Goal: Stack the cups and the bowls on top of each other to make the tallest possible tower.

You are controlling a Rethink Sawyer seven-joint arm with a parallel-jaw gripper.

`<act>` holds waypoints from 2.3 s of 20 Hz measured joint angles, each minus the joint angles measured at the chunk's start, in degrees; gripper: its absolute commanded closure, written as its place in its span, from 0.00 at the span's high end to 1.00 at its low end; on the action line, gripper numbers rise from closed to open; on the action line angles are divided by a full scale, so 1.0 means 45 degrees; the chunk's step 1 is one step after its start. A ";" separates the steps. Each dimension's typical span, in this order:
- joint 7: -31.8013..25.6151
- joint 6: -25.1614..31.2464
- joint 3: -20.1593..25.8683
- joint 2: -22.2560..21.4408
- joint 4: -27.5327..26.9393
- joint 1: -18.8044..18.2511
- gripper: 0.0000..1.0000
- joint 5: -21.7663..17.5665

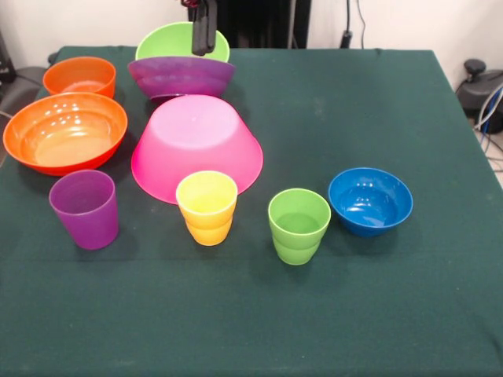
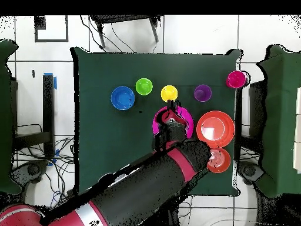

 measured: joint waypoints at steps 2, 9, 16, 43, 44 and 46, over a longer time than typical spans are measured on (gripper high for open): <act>0.0000 0.0080 0.0079 -0.0044 0.0002 0.0001 0.00 -0.0132; 0.0000 0.0217 0.0401 -0.0129 0.0033 -0.0003 1.00 -0.0805; 0.0000 0.0236 0.0724 -0.0144 0.0355 -0.0010 1.00 -0.0838; 0.0000 0.0546 0.2130 -0.1280 0.1873 -0.0621 1.00 -0.2174; 0.0000 0.0607 0.2141 -0.1364 0.1884 -0.0622 1.00 -0.2306; 0.0000 0.0817 0.2179 -0.1644 0.1908 -0.0625 1.00 -0.2713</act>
